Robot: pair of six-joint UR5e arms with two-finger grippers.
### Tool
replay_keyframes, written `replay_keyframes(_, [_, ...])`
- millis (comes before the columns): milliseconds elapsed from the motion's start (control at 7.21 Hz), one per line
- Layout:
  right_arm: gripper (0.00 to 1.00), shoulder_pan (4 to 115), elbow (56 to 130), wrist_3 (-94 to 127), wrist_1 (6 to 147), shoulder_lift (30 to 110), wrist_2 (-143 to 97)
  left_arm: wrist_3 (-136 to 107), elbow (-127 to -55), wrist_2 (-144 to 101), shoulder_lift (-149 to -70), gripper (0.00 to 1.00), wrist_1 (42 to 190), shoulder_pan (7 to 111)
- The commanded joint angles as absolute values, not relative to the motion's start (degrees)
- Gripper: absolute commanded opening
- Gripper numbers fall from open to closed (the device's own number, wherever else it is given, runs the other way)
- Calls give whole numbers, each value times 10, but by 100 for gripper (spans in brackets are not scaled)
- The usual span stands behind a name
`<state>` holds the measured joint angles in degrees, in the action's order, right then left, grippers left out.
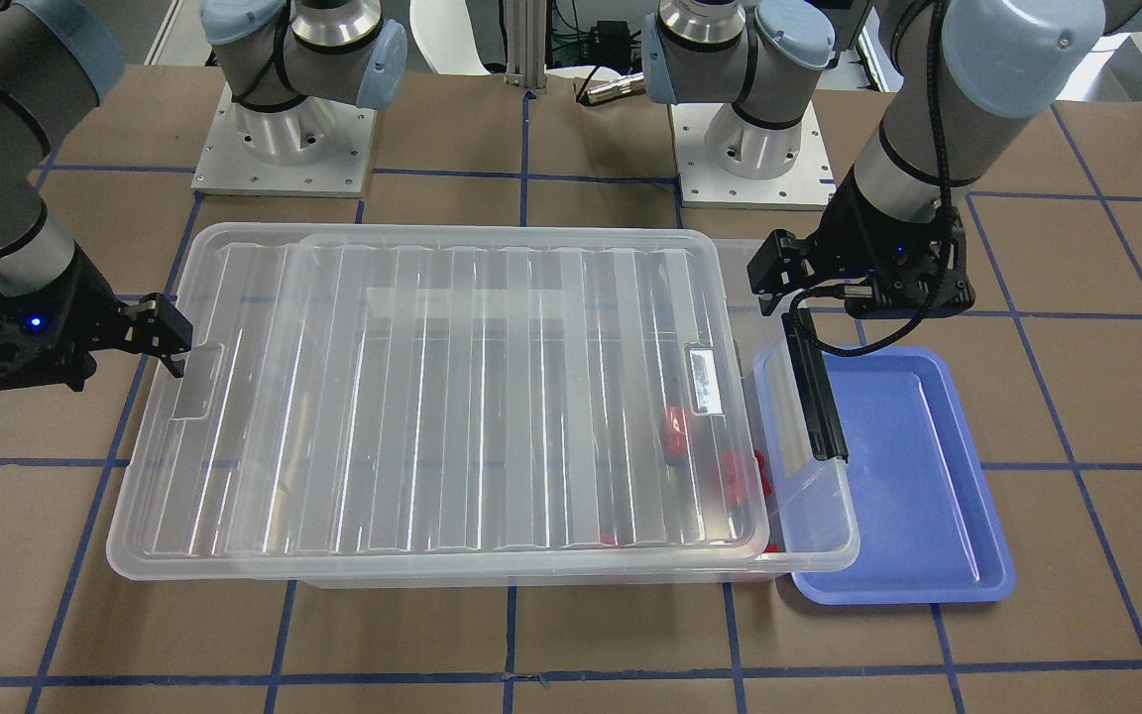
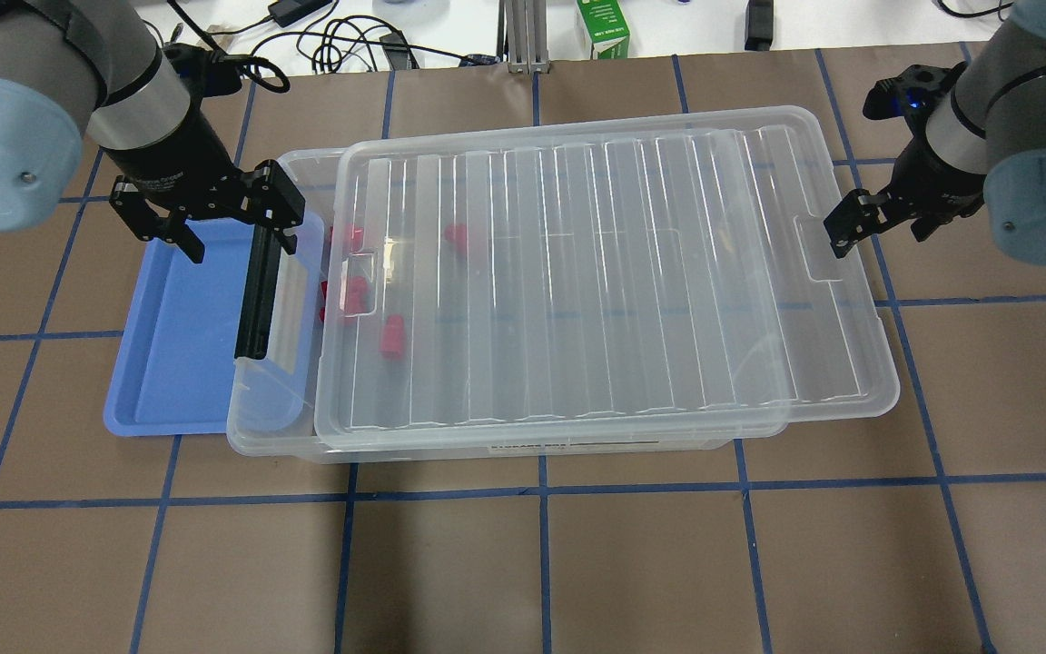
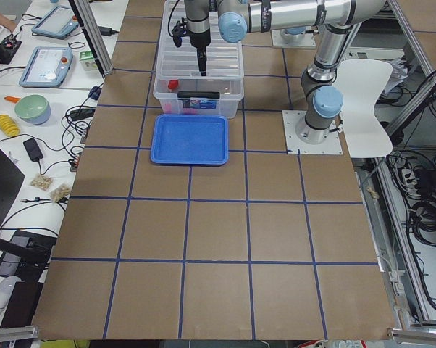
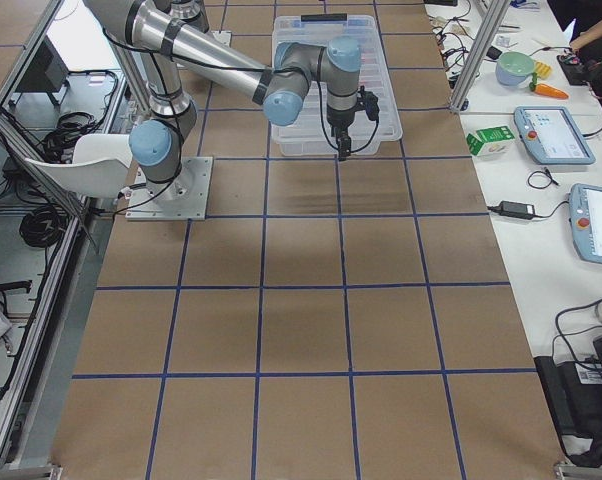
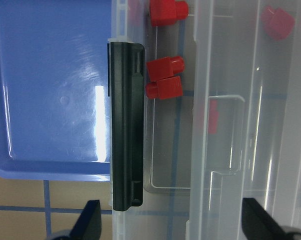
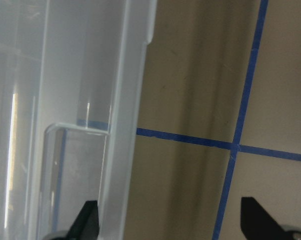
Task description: Place red block in blue tray from box
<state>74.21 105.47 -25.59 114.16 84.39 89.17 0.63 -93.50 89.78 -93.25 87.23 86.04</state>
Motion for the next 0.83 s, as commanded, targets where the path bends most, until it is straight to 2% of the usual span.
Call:
replay_keyframes(0, [100,711,1055,-284,1142,845,892,-1,-935,896,-933,100,871,861])
replay_keyframes(277, [100,689,1052,-293,1142,845,893,-2,-936,896,-935,98,871,863])
replay_keyframes(416, [100,683,1052,-296,1142,845,893,-1,-939,896,-939,84,871,864])
replay_keyframes(555, [100,670,1050,-307,1142,845,893,-2,-940,895,-945,74,871,866])
replay_keyframes(693, [100,655,1050,-328,1142,845,893,-2,-940,895,-949,55,871,868])
